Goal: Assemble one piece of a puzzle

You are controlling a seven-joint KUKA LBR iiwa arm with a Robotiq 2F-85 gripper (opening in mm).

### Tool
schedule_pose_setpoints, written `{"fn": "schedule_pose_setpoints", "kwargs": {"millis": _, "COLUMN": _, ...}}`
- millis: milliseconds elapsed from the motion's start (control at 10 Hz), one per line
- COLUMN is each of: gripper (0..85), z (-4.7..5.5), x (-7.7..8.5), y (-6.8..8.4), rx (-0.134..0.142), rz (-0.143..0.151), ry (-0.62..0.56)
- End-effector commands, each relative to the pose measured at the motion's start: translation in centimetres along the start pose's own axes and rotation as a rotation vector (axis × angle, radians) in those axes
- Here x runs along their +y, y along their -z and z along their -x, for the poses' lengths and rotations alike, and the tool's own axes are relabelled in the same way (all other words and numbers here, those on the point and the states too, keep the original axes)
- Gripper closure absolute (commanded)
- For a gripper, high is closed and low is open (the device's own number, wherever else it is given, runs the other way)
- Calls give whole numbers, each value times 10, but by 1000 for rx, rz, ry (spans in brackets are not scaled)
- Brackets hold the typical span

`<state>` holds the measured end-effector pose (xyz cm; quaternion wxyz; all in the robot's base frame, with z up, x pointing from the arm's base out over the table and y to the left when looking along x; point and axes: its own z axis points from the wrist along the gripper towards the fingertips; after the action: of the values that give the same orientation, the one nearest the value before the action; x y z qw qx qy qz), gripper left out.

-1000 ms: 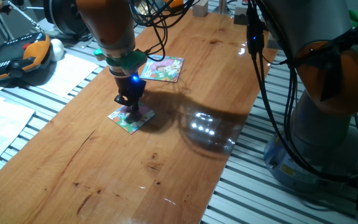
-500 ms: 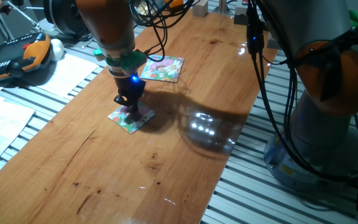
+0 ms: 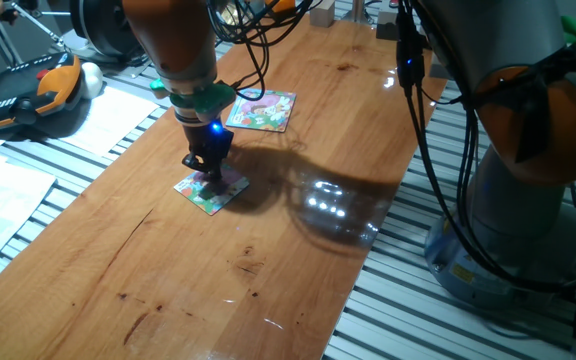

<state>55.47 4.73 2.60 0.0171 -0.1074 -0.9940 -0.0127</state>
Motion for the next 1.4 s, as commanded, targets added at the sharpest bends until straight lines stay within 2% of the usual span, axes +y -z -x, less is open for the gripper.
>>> {"fn": "schedule_pose_setpoints", "kwargs": {"millis": 0, "gripper": 850, "z": -1, "x": 0, "y": -1, "rx": 1, "rz": 0, "ry": 0}}
{"fn": "schedule_pose_setpoints", "kwargs": {"millis": 500, "gripper": 850, "z": -1, "x": 2, "y": -3, "rx": 5, "rz": 15, "ry": -4}}
{"fn": "schedule_pose_setpoints", "kwargs": {"millis": 1000, "gripper": 850, "z": -1, "x": 2, "y": -4, "rx": 8, "rz": 17, "ry": -1}}
{"fn": "schedule_pose_setpoints", "kwargs": {"millis": 1300, "gripper": 850, "z": -2, "x": 0, "y": 4, "rx": 9, "rz": -13, "ry": 9}}
